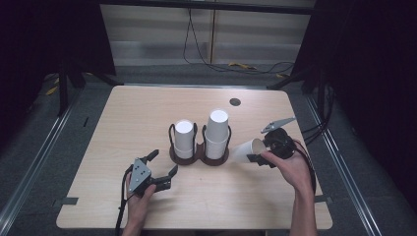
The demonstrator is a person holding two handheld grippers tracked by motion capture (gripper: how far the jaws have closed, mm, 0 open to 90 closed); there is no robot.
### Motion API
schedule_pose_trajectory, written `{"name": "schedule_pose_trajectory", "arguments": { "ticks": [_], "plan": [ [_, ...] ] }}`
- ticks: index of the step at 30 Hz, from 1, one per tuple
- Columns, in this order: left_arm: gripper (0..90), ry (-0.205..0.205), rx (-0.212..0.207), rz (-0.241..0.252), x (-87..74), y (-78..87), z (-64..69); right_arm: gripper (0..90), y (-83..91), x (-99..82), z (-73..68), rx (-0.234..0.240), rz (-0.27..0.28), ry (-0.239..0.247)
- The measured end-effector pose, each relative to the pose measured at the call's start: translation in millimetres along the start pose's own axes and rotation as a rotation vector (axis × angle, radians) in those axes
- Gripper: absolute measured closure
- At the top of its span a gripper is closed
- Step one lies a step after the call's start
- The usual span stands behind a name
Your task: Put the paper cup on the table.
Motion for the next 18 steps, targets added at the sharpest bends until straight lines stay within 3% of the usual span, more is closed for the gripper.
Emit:
{"name": "schedule_pose_trajectory", "arguments": {
  "ticks": [3,5,10,18],
  "plan": [
    [15.7,0.030,0.019,0.031,0.7,2.6,-2.5,24.3,-3.0,3.6,3.4,-0.025,-0.044,0.007],
    [15.7,0.031,0.040,0.035,0.9,3.3,-3.8,24.3,-4.6,6.0,4.5,-0.043,-0.076,0.013],
    [15.4,0.018,0.032,0.024,0.4,3.2,-2.9,24.3,-12.7,12.6,8.9,-0.075,-0.166,0.036],
    [15.4,0.023,0.050,0.042,0.8,5.2,-3.7,24.2,-16.1,21.1,15.9,-0.099,-0.241,0.035]
  ]
}}
Point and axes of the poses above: each handheld gripper's, and its own axes: y roughly backward along the jaws, x roughly out of its top, z roughly to its right, the point moved 8 cm from there along -y, roughly forward along the jaws, and after that the axes turned 10 degrees about -y, right-handed, at the moved point
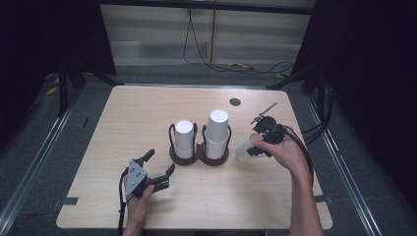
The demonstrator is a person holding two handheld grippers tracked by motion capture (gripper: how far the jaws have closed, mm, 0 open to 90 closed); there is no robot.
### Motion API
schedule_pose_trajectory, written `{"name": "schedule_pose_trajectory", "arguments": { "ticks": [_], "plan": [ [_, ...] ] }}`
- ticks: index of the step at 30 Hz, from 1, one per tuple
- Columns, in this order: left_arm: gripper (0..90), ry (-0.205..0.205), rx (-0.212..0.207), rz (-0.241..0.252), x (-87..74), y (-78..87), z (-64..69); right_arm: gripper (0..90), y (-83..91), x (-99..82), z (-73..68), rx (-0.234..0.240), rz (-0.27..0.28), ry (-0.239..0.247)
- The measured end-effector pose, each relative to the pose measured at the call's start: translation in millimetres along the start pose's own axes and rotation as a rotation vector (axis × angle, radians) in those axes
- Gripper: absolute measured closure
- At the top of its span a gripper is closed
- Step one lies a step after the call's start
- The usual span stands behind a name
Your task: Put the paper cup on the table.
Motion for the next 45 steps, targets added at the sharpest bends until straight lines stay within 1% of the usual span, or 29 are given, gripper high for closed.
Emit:
{"name": "schedule_pose_trajectory", "arguments": {
  "ticks": [4,7,9,10,12,14,16,19,20,21,22,23,24,26,29,30,31,33,34,37,38,41,42,43,45],
  "plan": [
    [15.2,-0.003,-0.002,0.001,0.1,0.0,0.4,24.2,-0.7,-0.3,5.1,-0.027,-0.035,-0.010],
    [15.3,-0.004,-0.004,0.001,0.1,0.2,0.3,24.0,-1.8,0.3,9.0,-0.046,-0.062,-0.008],
    [15.3,-0.011,0.002,0.001,0.1,0.6,-0.5,23.9,-5.2,1.1,10.3,-0.052,-0.084,0.002],
    [15.3,-0.013,-0.009,0.002,0.1,0.6,0.1,23.9,-7.3,1.5,10.8,-0.054,-0.093,-0.001],
    [15.4,-0.003,-0.007,0.012,0.7,0.7,0.8,23.9,-11.3,1.8,12.9,-0.064,-0.110,-0.001],
    [15.5,-0.003,-0.005,0.012,0.7,0.7,0.6,23.9,-15.2,0.8,15.2,-0.084,-0.137,0.000],
    [15.6,-0.003,-0.006,0.010,0.5,0.7,0.5,23.8,-17.9,0.7,16.9,-0.088,-0.150,0.002],
    [15.6,-0.001,-0.007,0.012,0.6,0.8,0.6,23.8,-19.2,1.6,20.0,-0.119,-0.172,0.004],
    [15.6,-0.001,-0.007,0.012,0.6,0.9,0.5,23.7,-19.6,1.5,21.7,-0.142,-0.187,0.006],
    [15.6,0.001,-0.006,0.013,0.6,0.9,0.4,23.7,-20.1,1.8,24.2,-0.170,-0.201,0.018],
    [15.6,0.000,-0.007,0.012,0.6,1.0,0.4,23.6,-21.0,1.9,24.9,-0.185,-0.212,0.016],
    [15.6,0.001,-0.008,0.014,0.7,1.0,0.5,23.6,-21.4,2.6,25.9,-0.194,-0.218,0.024],
    [15.6,-0.005,-0.010,0.014,0.7,1.1,0.2,23.5,-22.3,3.2,25.6,-0.192,-0.221,0.021],
    [15.6,0.001,-0.010,0.015,0.7,1.1,0.7,22.3,-25.3,3.0,25.6,-0.204,-0.237,0.021],
    [15.6,-0.003,-0.007,0.013,0.6,1.2,0.6,21.6,-28.1,5.5,25.0,-0.207,-0.228,0.014],
    [15.6,-0.005,-0.006,0.012,0.6,1.2,0.6,21.0,-29.0,6.6,25.1,-0.205,-0.223,0.021],
    [15.6,-0.007,-0.007,0.012,0.6,1.2,0.8,20.3,-30.2,7.7,25.1,-0.200,-0.212,0.023],
    [15.7,-0.008,-0.008,0.013,0.7,1.1,1.0,19.1,-32.7,9.8,25.4,-0.191,-0.186,0.002],
    [15.6,-0.007,-0.009,0.013,0.7,1.1,0.9,18.8,-34.3,10.8,25.9,-0.187,-0.170,0.001],
    [15.7,-0.008,-0.010,0.012,0.7,1.2,0.9,17.7,-39.3,11.2,25.3,-0.162,-0.146,-0.012],
    [15.7,-0.008,-0.010,0.013,0.7,1.2,1.0,17.6,-40.9,10.8,24.4,-0.153,-0.136,-0.022],
    [15.7,-0.011,-0.008,0.014,0.8,1.1,1.0,16.7,-42.9,10.5,24.1,-0.128,-0.109,-0.030],
    [15.7,-0.011,-0.008,0.014,0.8,1.1,1.0,16.9,-43.4,9.8,23.3,-0.120,-0.103,-0.041],
    [15.7,-0.011,-0.008,0.014,0.8,1.1,1.0,16.5,-43.6,10.0,24.1,-0.119,-0.093,-0.039],
    [15.7,-0.012,-0.006,0.012,0.8,1.2,0.9,14.8,-44.0,9.2,23.8,-0.103,-0.082,-0.050]
  ]
}}
Point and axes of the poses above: each handheld gripper's, and its own axes: y roughly backward along the jaws, x roughly out of its top, z roughly to its right, the point moved 8 cm from there along -y, roughly forward along the jaws, and after that the axes turned 10 degrees about -y, right-handed, at the moved point
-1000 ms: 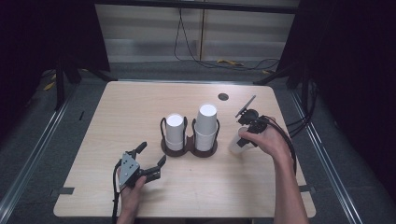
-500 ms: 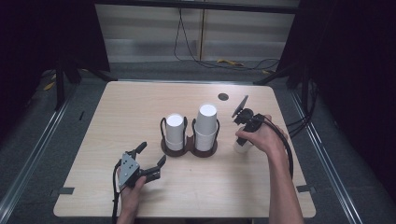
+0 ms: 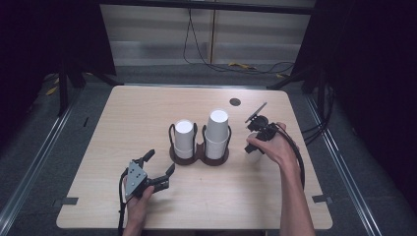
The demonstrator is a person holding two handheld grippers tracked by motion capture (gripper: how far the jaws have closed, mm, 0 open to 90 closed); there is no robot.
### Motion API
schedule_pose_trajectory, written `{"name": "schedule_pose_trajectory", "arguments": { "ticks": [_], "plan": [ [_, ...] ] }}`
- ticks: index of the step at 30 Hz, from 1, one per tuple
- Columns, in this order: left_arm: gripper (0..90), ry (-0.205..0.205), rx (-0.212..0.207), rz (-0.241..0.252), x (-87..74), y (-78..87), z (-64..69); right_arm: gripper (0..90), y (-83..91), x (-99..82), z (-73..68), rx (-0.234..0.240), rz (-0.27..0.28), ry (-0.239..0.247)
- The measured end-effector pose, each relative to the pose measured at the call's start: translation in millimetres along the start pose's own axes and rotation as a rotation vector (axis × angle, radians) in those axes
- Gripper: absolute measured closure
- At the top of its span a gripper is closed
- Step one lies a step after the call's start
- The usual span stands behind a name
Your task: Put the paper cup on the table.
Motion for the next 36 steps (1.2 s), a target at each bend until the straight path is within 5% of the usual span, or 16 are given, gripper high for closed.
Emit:
{"name": "schedule_pose_trajectory", "arguments": {
  "ticks": [15,36],
  "plan": [
    [15.7,0.002,-0.005,0.001,0.0,0.1,0.0,15.2,12.5,5.7,0.2,0.072,0.199,-0.060],
    [16.0,0.012,0.009,-0.003,-0.6,0.1,-2.3,13.9,47.8,9.9,-8.7,0.144,0.580,-0.171]
  ]
}}
Point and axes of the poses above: each handheld gripper's, and its own axes: y roughly backward along the jaws, x roughly out of its top, z roughly to its right, the point moved 8 cm from there along -y, roughly forward along the jaws, and after that the axes turned 10 degrees about -y, right-handed, at the moved point
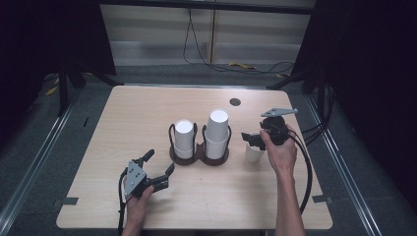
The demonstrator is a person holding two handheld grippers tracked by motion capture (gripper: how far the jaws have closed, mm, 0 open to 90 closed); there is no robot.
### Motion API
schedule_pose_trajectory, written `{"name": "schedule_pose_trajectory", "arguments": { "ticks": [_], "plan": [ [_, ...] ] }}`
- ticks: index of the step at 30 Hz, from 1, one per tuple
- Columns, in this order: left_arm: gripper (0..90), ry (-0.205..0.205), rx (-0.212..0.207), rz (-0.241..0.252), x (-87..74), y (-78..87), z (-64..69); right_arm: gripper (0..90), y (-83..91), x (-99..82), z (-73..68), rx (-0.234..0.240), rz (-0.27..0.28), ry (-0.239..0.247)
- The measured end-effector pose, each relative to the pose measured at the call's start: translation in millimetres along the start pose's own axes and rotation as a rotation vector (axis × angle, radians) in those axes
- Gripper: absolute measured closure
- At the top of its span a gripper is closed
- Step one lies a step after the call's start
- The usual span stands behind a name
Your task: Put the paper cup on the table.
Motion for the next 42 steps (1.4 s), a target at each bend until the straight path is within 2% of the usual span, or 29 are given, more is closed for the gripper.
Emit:
{"name": "schedule_pose_trajectory", "arguments": {
  "ticks": [2,7,9,12,14,16,18,21,22,24,28,29,30,32,36,38,42],
  "plan": [
    [15.9,0.002,-0.001,0.002,0.1,0.0,-0.1,14.0,1.6,-0.2,-2.3,-0.006,0.033,0.007],
    [15.9,0.002,-0.001,-0.001,0.0,0.0,-0.2,13.9,7.0,-3.8,-4.0,-0.013,0.089,-0.014],
    [15.9,0.001,-0.001,0.002,0.1,0.0,0.0,13.8,11.0,-3.8,-6.2,-0.014,0.130,-0.017],
    [15.8,0.000,0.000,0.002,0.1,-0.1,0.0,13.7,15.7,-5.4,-10.4,0.000,0.175,-0.025],
    [15.8,0.000,0.000,0.001,0.2,-0.1,0.3,13.7,17.2,-7.0,-11.1,-0.025,0.198,-0.044],
    [15.8,-0.001,0.000,0.001,0.2,-0.1,0.3,13.7,20.2,-7.9,-11.3,-0.071,0.242,-0.064],
    [15.8,0.000,0.000,0.002,0.2,-0.1,0.3,13.7,21.8,-10.4,-14.7,-0.070,0.257,-0.075],
    [15.5,0.002,0.008,0.003,0.4,-0.3,0.3,14.0,23.7,-14.0,-20.6,-0.084,0.305,-0.066],
    [15.5,0.003,0.012,0.001,0.3,-0.4,0.1,14.0,25.3,-14.7,-22.0,-0.115,0.337,-0.067],
    [15.5,0.005,0.016,-0.004,-0.2,-0.1,-0.8,13.9,26.8,-16.0,-24.8,-0.127,0.373,-0.061],
    [15.4,-0.002,0.016,-0.006,-0.1,-0.1,-0.3,13.8,27.6,-24.0,-31.1,-0.152,0.400,-0.063],
    [15.4,0.011,0.018,0.001,0.5,-0.7,0.6,13.7,28.5,-26.6,-33.8,-0.149,0.412,-0.064],
    [15.4,0.003,0.016,-0.005,0.0,-0.3,0.2,13.6,29.0,-28.2,-36.0,-0.143,0.422,-0.067],
    [15.4,0.012,0.018,0.001,0.4,-0.6,0.6,13.6,30.5,-31.3,-39.1,-0.158,0.431,-0.055],
    [15.4,0.015,0.019,-0.005,0.2,-0.6,0.8,13.6,28.8,-40.4,-46.7,-0.149,0.434,-0.040],
    [15.4,0.017,0.020,-0.004,0.3,-0.7,1.0,13.6,27.9,-46.5,-52.4,-0.147,0.453,-0.029],
    [15.4,0.002,0.010,-0.014,-0.3,0.0,1.6,13.6,24.0,-57.4,-61.8,-0.127,0.449,-0.020]
  ]
}}
Point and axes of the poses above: each handheld gripper's, and its own axes: y roughly backward along the jaws, x roughly out of its top, z roughly to its right, the point moved 8 cm from there along -y, roughly forward along the jaws, and after that the axes turned 10 degrees about -y, right-handed, at the moved point
